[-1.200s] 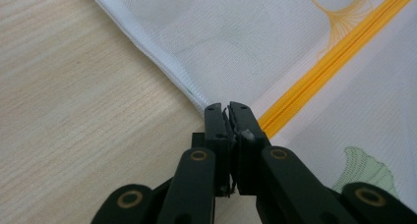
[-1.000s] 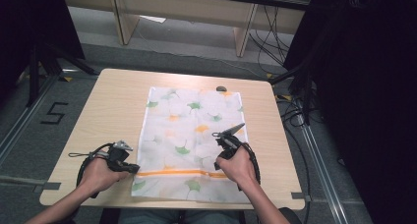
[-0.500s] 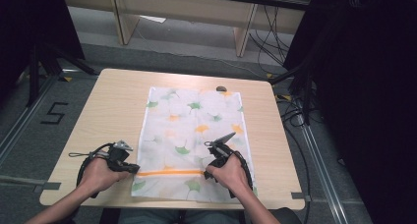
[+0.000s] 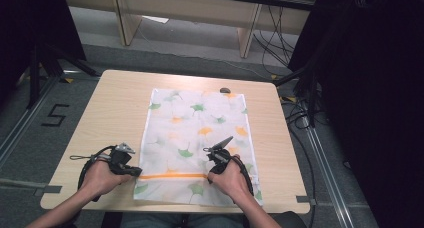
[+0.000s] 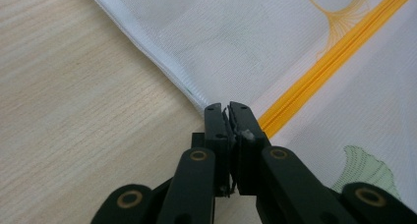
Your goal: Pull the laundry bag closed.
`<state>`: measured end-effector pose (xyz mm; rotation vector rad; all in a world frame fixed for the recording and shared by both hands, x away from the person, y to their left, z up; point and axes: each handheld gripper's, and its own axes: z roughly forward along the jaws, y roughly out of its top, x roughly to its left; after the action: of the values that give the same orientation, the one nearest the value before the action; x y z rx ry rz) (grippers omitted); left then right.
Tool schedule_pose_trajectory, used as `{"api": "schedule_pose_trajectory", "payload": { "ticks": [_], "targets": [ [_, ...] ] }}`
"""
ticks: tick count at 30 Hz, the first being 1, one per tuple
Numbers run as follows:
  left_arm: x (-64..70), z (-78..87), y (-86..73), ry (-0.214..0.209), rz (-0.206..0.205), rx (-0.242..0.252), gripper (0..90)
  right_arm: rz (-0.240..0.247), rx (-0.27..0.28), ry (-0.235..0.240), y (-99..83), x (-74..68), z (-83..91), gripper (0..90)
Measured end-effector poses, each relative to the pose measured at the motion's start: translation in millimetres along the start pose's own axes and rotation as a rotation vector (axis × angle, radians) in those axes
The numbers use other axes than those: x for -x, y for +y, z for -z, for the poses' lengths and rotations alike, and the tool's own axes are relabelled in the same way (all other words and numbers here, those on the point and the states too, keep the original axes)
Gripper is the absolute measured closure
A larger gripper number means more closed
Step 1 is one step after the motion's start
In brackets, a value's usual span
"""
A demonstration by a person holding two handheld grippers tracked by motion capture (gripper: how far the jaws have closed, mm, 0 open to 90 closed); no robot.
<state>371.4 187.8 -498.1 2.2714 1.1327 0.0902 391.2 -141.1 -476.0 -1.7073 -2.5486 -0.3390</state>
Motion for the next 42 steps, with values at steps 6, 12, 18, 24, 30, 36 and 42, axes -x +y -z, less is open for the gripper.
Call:
{"api": "schedule_pose_trajectory", "payload": {
  "ticks": [6, 12, 18, 24, 30, 36, 42],
  "targets": [
    [0.0, 0.0, -0.1, 0.0, 0.001, 0.001, 86.9, -0.032, 0.004, 0.02, -0.7, 2.9, 0.8, 83.8],
    [0.0, 0.0, 0.0, 0.0, 0.0, 0.0, 86.9, -0.014, 0.024, 0.058, -0.4, 12.4, 2.1, 88.2],
    [0.1, 0.0, -0.1, 0.0, 0.001, 0.001, 86.9, -0.053, -0.02, 0.081, 0.8, 9.5, 5.9, 90.0],
    [0.5, -0.4, 0.0, -0.001, 0.004, 0.005, 86.9, -0.022, 0.035, 0.074, -0.1, 11.1, 1.6, 90.0],
    [0.6, -0.4, 0.2, -0.004, 0.0, 0.002, 86.9, -0.055, 0.006, 0.1, -0.4, 8.3, 4.4, 89.9],
    [0.8, -0.2, 0.3, 0.002, -0.009, -0.003, 86.9, -0.061, 0.048, 0.07, -2.1, 7.6, 1.1, 90.0],
    [3.2, -0.6, 1.5, 0.015, -0.021, -0.006, 87.1, -0.006, 0.022, 0.064, 0.6, 10.3, 12.6, 90.0]
  ]
}}
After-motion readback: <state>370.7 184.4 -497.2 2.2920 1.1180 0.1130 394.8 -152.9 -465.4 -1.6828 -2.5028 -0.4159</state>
